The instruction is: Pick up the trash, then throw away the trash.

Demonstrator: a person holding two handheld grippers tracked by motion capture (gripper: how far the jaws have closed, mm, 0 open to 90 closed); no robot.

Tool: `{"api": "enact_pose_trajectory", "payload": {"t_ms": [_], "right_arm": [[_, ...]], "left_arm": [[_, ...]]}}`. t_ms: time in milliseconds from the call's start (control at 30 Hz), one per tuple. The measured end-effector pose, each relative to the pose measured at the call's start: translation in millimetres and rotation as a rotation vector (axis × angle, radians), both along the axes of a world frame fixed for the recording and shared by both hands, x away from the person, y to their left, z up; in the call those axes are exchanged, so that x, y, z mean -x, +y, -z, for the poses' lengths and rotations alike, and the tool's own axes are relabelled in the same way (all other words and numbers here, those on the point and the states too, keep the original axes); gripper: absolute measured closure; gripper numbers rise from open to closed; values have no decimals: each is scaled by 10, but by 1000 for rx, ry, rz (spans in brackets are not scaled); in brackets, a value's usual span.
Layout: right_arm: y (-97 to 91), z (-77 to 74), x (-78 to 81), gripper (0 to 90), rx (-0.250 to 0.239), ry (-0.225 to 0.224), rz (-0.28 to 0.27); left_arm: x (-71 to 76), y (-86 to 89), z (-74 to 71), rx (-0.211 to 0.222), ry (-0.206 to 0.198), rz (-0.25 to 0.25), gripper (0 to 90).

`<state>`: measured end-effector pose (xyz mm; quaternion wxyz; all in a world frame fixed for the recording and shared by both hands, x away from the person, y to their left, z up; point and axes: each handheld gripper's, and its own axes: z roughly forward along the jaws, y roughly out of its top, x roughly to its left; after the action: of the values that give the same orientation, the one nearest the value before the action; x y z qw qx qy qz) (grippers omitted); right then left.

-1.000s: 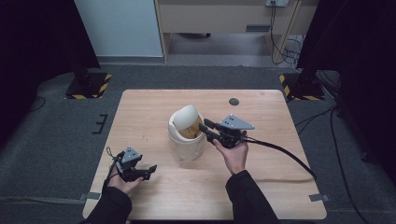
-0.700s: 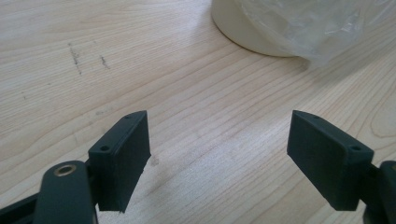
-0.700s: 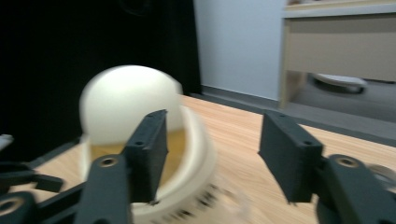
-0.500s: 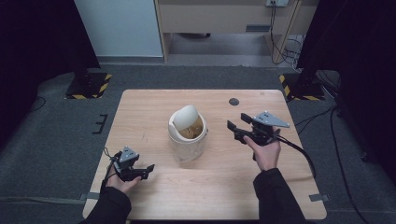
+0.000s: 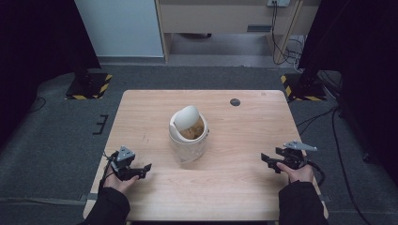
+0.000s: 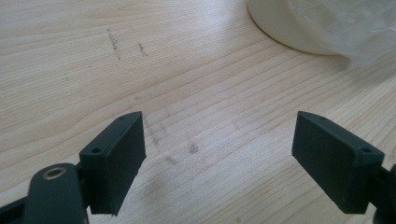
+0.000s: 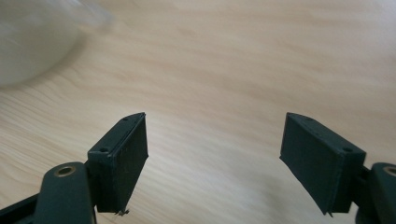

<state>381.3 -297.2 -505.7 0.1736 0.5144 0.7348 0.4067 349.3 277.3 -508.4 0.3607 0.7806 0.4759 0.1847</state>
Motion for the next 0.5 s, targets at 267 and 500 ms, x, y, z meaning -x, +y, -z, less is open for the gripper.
{"api": "enact_pose_trajectory", "payload": {"t_ms": [267,500], "right_arm": [[-286,84,31,203,53,44,107],[-294,131,-1,171,99,54,87]], "left_arm": [[-14,59,17,-3,10,-26,160],[-46,143,49,-11,29,-43,148]]}}
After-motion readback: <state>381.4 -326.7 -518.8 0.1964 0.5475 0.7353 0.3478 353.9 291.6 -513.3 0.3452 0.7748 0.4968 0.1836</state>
